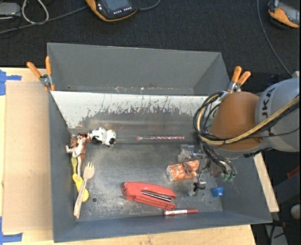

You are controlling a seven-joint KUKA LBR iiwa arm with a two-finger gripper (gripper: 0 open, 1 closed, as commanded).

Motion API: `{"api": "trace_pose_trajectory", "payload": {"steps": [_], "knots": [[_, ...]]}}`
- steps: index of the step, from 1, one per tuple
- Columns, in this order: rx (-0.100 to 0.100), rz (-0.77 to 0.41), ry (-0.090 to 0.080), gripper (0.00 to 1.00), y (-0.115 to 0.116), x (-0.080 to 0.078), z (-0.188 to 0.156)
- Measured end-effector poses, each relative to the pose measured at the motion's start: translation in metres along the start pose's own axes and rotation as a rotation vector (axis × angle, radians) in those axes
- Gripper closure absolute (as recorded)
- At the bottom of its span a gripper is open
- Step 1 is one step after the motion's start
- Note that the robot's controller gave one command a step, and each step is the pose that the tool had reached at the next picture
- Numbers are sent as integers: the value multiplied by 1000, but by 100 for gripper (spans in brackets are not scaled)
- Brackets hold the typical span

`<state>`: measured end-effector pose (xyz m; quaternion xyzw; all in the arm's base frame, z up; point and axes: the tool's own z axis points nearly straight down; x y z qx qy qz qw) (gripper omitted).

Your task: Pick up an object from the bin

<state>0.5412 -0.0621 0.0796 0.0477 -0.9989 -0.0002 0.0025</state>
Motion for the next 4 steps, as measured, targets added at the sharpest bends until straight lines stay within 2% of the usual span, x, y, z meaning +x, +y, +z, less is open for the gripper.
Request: {"api": "trace_pose_trajectory", "payload": {"steps": [1,2,3,4], "knots": [[-2,27,0,100,-18,14,10],[-2,26,0,100,-18,14,10],[-3,41,5,100,-28,15,-53],[-6,11,10,100,-27,19,-129]]}}
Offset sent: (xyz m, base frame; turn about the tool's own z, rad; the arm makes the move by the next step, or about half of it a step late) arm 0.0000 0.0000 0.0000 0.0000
